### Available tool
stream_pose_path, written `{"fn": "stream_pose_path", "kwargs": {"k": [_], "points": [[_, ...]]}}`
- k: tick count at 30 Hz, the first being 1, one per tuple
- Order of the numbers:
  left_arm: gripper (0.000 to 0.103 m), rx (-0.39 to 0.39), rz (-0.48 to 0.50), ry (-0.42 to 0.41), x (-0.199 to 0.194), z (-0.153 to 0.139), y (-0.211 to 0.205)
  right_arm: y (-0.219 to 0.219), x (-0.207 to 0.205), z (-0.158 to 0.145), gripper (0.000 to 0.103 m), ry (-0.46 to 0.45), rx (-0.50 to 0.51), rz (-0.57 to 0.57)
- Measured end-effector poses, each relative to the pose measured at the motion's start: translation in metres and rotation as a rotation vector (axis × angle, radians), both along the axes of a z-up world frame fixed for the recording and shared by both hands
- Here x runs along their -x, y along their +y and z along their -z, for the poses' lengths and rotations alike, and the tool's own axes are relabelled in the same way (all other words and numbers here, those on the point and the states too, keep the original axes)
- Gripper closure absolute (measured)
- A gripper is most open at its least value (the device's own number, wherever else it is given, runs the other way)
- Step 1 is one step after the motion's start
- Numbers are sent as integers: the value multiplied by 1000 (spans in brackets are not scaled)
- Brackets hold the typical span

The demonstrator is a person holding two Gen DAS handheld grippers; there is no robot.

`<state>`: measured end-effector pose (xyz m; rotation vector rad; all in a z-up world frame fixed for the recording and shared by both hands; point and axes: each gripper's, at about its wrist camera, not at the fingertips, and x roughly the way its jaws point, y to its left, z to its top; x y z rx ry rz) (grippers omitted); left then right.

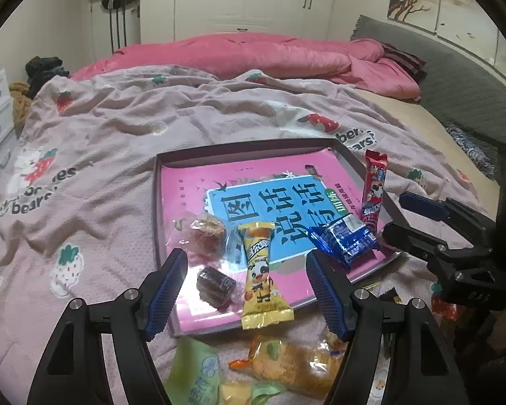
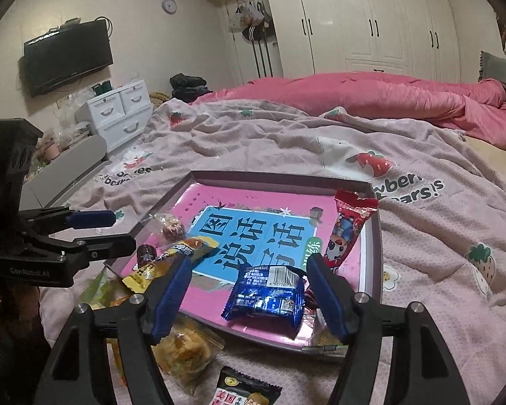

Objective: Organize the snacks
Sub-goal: 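Open both tools to release the snacks in the tray, then withdraw both open tools from the tray toward the snacks beside it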

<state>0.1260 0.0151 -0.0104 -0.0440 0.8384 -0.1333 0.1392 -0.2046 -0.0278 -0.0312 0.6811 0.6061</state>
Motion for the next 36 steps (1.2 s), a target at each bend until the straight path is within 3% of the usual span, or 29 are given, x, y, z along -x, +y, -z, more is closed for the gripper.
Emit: {"fn": "stream_pose_path", "kwargs": {"k": [36], "points": [[27, -46, -34, 65, 52, 1, 13, -1, 48, -11, 28, -2, 56, 47]]}}
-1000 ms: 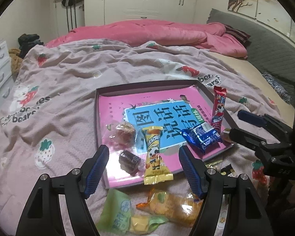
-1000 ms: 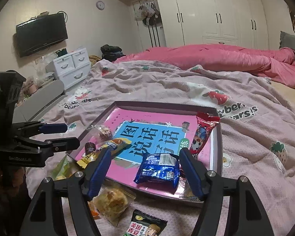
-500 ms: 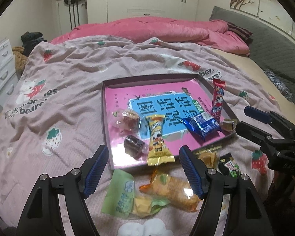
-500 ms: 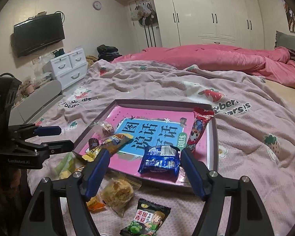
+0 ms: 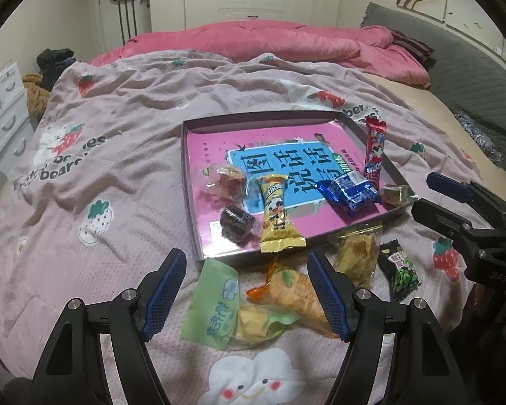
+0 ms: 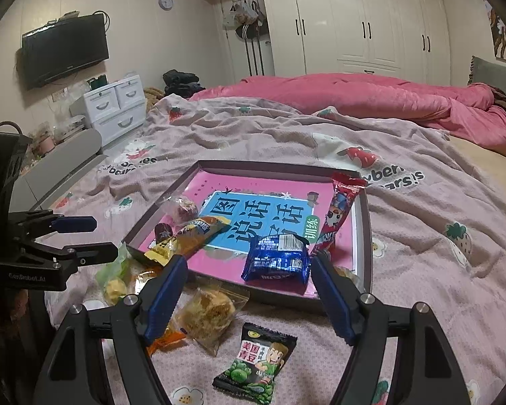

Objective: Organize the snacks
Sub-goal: 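Withdraw both open tools from the tray toward the snacks beside it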

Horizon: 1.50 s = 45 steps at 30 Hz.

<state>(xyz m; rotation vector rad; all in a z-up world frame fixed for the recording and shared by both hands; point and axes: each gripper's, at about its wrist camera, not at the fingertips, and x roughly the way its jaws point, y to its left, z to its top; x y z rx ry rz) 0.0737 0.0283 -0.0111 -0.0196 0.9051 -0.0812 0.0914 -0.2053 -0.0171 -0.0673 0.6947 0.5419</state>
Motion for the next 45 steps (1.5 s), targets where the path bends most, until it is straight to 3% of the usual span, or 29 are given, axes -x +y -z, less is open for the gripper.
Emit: {"fn": "stream_pose_path", "kwargs": {"k": [12, 29, 40, 45], "points": [[27, 7, -9, 85, 10, 17, 15, -6, 4, 17, 28, 113, 31, 47], [27, 1, 59, 221, 9, 55, 10, -6, 8, 44, 28, 256, 85, 90], [23, -9, 55, 250, -1, 67, 10, -12, -1, 63, 28, 351, 88, 144], [22, -14, 58, 250, -4, 70, 9, 0, -1, 71, 28, 357, 144, 126]]}}
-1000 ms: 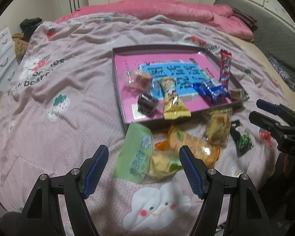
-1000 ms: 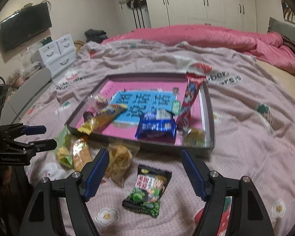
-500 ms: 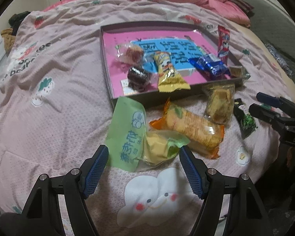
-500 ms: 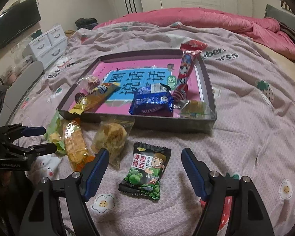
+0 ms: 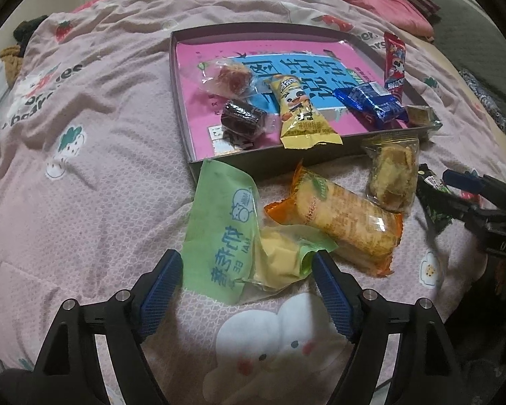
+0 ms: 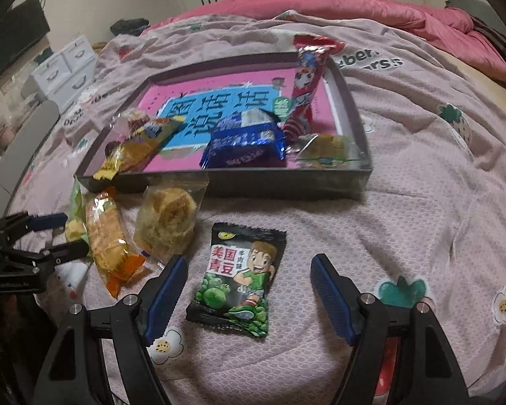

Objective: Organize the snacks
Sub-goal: 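Withdraw both open tools from the tray toward the snacks beside it, then grasp the green pea bag with the right tool while the left tool grasps the green-and-yellow packet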

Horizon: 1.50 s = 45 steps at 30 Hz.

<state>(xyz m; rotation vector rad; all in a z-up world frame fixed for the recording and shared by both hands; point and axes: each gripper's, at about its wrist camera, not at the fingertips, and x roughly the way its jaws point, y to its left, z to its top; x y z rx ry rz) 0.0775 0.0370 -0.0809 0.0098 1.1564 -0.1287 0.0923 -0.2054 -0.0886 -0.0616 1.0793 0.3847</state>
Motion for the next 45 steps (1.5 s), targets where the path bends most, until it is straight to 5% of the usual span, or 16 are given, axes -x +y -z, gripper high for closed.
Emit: {"fn": "stream_pose_path", "kwargs": {"k": [6, 13, 20, 26, 33, 45], "points": [[19, 0, -13, 1, -3, 6, -2, 13, 1, 12, 30, -10, 95, -32], [19, 16, -28, 0, -5, 12, -3, 7, -1, 9, 63, -24, 63, -49], [21, 25, -47, -5, -4, 14, -4, 1, -4, 5, 64, -17, 15, -37], [65, -3, 15, -8, -1, 10, -15, -3, -4, 1, 65, -22, -9, -29], [67, 27, 11, -30, 5, -3, -10, -12, -2, -9, 65, -53, -47, -2], [67, 80, -32, -229, 15, -55, 3, -14, 2, -38, 65, -183, -137, -30]]}}
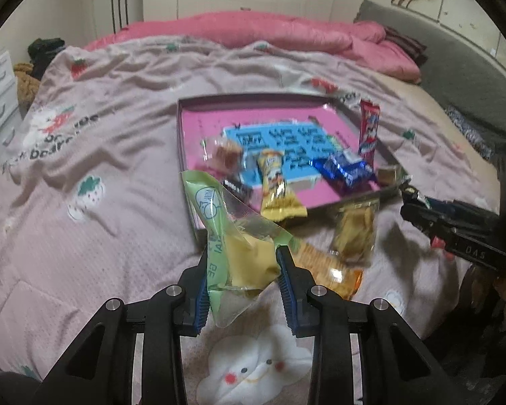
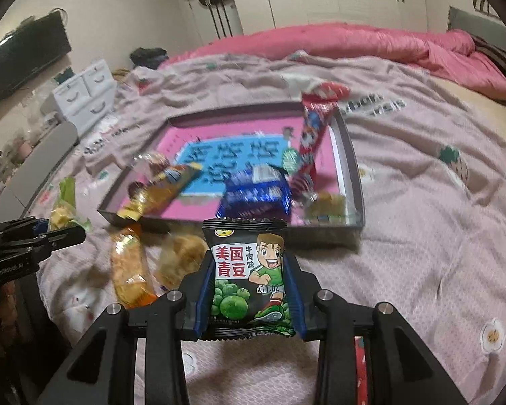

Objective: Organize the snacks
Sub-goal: 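Grasp the green pea bag with the right tool while the left tool grasps the green-and-yellow packet, then carry the green pea bag with the right tool while the left tool carries the green packet over the tray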

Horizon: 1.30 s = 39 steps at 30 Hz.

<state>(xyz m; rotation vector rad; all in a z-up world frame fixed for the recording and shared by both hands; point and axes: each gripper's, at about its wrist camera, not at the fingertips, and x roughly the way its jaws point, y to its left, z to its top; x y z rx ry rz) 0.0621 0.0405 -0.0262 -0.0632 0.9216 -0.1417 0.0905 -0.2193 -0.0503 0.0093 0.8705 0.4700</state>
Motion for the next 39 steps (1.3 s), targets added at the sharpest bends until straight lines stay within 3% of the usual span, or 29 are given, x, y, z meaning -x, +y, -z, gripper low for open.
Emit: {"fn": "stream_pose_path", "kwargs": {"k": [15, 39], "points": [[67, 38, -33, -70, -11, -12, 8, 6, -1, -18, 65, -103, -35, -37], [67, 21, -79, -74, -48, 6, 16, 1, -25, -12, 65, -103, -58, -7]]}}
